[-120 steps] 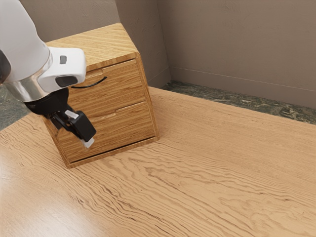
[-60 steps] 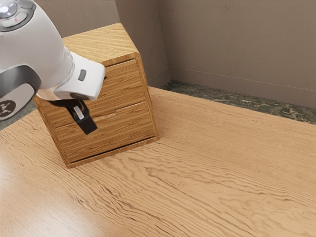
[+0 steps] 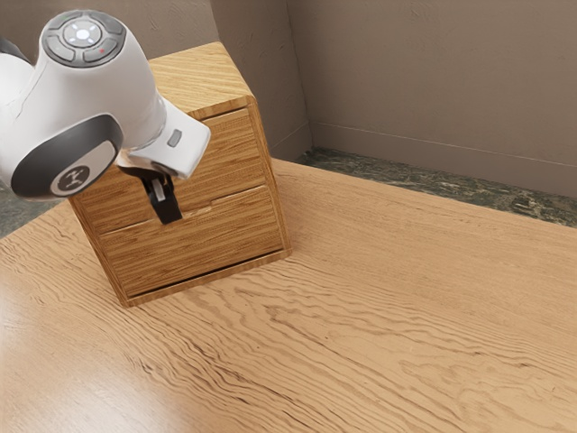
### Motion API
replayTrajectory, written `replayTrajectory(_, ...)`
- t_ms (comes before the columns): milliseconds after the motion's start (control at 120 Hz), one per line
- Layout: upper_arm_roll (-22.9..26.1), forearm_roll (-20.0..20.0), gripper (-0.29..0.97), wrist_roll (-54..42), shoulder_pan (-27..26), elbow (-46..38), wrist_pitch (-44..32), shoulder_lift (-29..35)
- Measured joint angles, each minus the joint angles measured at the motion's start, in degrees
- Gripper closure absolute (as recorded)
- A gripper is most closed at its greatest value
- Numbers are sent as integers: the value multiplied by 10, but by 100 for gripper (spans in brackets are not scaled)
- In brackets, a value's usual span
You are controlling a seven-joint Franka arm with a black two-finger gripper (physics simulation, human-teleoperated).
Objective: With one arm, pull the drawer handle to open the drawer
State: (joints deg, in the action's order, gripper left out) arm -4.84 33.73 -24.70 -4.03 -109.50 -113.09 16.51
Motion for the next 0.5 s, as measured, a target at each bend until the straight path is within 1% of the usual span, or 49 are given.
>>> replayTrajectory(117,-19,1,0,-16,-3,12,-17,-22)
replayTrajectory(500,-44,0,0,-55,-3,52,-54,-68)
